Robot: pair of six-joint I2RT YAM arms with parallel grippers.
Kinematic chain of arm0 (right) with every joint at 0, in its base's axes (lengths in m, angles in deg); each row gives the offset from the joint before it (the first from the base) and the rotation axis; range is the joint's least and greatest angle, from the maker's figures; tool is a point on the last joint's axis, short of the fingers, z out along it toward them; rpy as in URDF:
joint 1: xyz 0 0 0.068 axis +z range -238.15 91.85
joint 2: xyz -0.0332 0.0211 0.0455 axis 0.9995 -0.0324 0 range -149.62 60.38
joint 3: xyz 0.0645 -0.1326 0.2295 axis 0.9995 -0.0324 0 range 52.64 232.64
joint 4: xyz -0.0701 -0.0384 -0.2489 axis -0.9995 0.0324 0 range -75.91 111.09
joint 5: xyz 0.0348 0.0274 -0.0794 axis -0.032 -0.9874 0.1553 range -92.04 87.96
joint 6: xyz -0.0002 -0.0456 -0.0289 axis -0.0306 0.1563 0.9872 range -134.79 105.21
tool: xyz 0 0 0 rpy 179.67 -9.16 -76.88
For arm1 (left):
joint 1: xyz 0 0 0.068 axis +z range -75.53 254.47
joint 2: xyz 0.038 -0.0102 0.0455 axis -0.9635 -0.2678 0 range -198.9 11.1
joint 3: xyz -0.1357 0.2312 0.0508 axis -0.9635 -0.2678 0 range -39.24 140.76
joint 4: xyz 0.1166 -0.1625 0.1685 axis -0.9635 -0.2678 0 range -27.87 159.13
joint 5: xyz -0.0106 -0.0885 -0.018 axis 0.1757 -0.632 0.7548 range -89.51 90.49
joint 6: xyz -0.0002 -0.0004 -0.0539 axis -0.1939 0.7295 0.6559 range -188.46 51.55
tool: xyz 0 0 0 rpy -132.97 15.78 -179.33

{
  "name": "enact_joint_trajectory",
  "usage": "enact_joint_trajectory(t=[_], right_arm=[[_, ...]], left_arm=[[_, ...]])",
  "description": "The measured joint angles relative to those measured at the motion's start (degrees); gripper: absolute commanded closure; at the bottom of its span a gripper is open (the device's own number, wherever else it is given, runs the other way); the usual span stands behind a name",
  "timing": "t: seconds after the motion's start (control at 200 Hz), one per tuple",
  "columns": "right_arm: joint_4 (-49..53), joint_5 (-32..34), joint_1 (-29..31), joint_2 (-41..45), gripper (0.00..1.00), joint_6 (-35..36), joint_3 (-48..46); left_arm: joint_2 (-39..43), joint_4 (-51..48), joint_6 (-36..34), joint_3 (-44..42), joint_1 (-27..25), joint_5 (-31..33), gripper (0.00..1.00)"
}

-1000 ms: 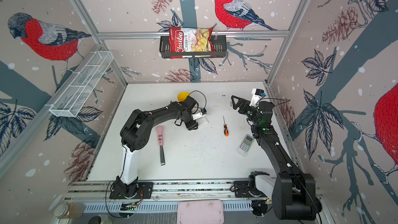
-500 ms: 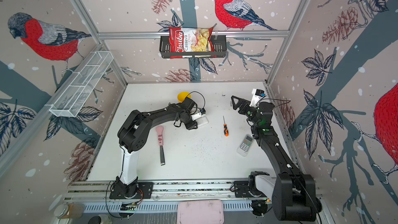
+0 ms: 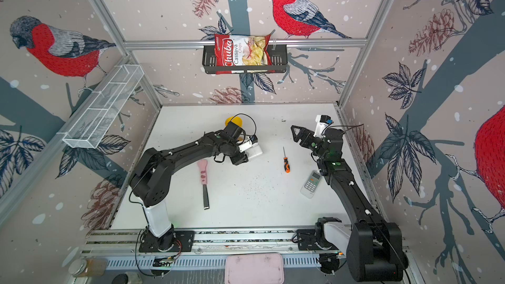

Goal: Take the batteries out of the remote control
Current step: 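Move the right gripper onto the battery-cover end of the remote held by the left gripper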

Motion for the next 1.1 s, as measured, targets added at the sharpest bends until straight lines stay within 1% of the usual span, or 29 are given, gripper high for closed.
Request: enact_joint_trajectory(t=[0.12,0.21,0.28,0.355,0.43,0.53,0.605,0.68,0.85,0.976,1.101], right_arm=[[3.80,0.00,2.75,1.05,0.12,1.51,-0.28],[6.38,-0.04,5.64,1.01,0.20,3.02,-0.26],[8.20,-0.55,8.00,0.33,0.23,4.24,-0.09],[9.64,-1.81,10.03,-0.61,0.29,4.83,-0.07],[10.34,-3.28,11.23,-1.70,0.32,5.49,-0.04],[11.52,-4.63,13.40,-3.48,0.33,5.81,0.66],[11.93,-5.46,15.17,-4.98,0.37,6.49,1.66],[12.94,-5.90,17.27,-6.97,0.43,7.32,2.86],[14.27,-6.01,22.08,-9.70,0.43,8.81,4.24],[14.60,-5.53,23.50,-11.50,0.40,8.92,4.70],[14.60,-5.18,24.87,-12.81,0.41,8.94,5.68]], left_arm=[[4.04,-0.17,0.13,-1.79,-1.95,0.74,0.63],[7.41,0.22,0.07,-3.39,-3.43,1.07,0.63],[10.45,0.35,-0.20,-5.18,-4.48,1.03,0.62],[13.07,0.81,-0.92,-6.80,-5.20,0.98,0.63],[14.88,1.86,-1.22,-8.55,-5.53,1.03,0.63],[16.31,3.06,-1.31,-10.69,-5.77,1.05,0.62],[17.07,4.04,-1.51,-11.98,-5.95,1.03,0.62],[17.55,4.72,-1.66,-12.87,-5.99,0.92,0.62],[17.86,6.19,-1.68,-13.22,-5.99,0.85,0.62],[17.94,6.88,-1.68,-13.29,-5.99,0.85,0.63],[18.10,6.95,-1.68,-13.38,-5.99,0.85,0.63]])
